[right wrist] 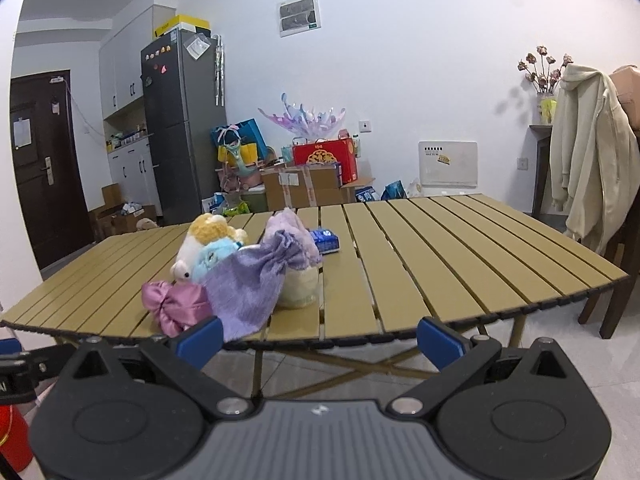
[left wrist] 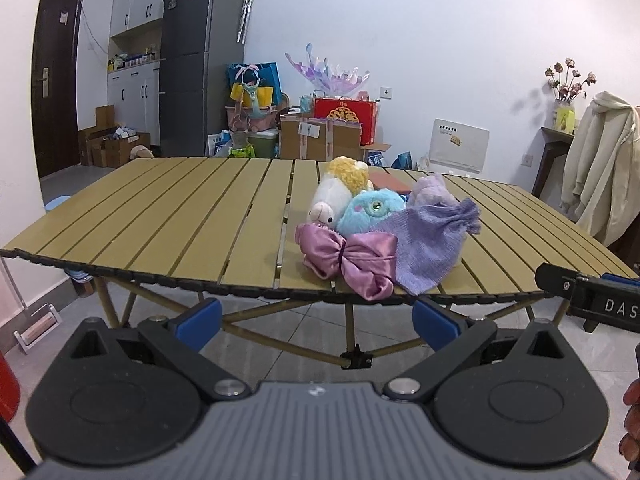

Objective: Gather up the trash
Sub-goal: 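Move the left tool to the pink bow while the right tool approaches the lavender pouch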

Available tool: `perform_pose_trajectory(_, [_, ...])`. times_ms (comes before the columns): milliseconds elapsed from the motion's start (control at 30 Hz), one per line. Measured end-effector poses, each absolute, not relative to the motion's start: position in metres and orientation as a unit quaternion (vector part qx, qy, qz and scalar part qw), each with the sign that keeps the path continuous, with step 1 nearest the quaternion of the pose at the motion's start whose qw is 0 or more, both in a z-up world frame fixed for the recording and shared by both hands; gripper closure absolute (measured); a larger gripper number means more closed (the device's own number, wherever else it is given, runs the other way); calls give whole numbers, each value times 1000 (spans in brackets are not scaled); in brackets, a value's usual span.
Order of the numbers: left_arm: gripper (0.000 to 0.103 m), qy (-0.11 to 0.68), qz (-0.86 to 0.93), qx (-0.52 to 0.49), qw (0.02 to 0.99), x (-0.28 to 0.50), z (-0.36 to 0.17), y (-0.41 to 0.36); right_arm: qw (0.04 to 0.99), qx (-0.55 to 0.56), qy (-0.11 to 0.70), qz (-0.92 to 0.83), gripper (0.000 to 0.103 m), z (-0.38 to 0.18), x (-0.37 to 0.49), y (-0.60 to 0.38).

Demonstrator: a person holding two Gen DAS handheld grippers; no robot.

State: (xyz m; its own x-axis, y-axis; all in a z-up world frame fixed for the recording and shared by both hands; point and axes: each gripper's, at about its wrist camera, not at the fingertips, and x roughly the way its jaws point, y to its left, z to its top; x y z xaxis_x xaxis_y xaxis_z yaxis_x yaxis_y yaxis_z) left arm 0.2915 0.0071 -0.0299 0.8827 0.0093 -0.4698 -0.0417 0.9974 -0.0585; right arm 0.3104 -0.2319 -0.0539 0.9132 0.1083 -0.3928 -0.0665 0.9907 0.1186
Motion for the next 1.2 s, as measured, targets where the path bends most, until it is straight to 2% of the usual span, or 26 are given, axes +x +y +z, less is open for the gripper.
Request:
perform_pose_trajectory(500, [0,287,-9,-55,956,397,-54,-18,982,52,183,-15,0,-77,389,-254])
perform_pose_trajectory(700, [0,282,30,-31,958,422,-68,-32,981,61,179,-34,0,-94,408,-268])
perform_pose_trajectory(900, [0,289,60,-49,954,439,-81,-29,981,71,178,-29,0,-109,411,-277])
perform_pose_trajectory(1000, [11,299,54,-68,950,442,-84,-23,980,73,185,-30,0,-112,414,-280])
perform_pose_trajectory(1067, [29,292,51,-74,952,440,-83,-20,979,74,187,-32,0,-117,414,-280])
perform_pose_trajectory(1133, [34,289,45,-85,953,438,-82,-16,978,77,189,-34,0,-118,415,-281])
perform_pose_trajectory(1200, [43,287,40,-96,952,437,-81,-10,978,80,191,-39,0,-120,416,-280])
